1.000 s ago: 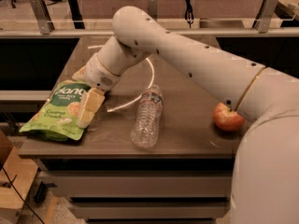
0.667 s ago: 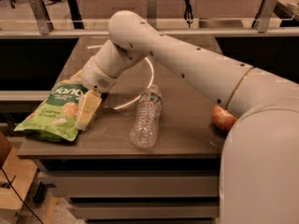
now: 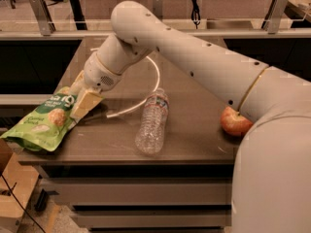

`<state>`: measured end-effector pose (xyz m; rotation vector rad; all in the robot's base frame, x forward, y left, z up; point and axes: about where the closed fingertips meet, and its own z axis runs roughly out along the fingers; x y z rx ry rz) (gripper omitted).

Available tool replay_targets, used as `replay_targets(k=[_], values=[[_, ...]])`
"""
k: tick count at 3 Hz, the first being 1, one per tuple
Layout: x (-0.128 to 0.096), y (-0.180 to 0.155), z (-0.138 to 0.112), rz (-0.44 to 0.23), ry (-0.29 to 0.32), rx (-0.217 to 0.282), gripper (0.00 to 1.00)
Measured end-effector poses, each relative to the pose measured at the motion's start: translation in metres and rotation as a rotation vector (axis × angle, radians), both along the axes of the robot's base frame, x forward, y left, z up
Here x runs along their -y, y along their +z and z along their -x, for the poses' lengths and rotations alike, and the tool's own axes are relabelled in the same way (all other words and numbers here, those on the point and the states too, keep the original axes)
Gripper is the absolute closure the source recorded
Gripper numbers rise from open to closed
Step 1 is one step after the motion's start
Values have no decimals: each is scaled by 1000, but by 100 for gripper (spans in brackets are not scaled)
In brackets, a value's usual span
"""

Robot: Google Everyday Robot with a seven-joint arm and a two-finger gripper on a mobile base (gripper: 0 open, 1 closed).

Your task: Pick green rice chip bag

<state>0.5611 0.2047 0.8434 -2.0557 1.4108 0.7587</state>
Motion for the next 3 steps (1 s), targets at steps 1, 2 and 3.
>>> replay_targets(k=[1,2,3], values=[[8,18,1,-8,-17,29,87],[15,29,1,-24,-32,42,100],[26,54,-4,-66,-62,73,100]])
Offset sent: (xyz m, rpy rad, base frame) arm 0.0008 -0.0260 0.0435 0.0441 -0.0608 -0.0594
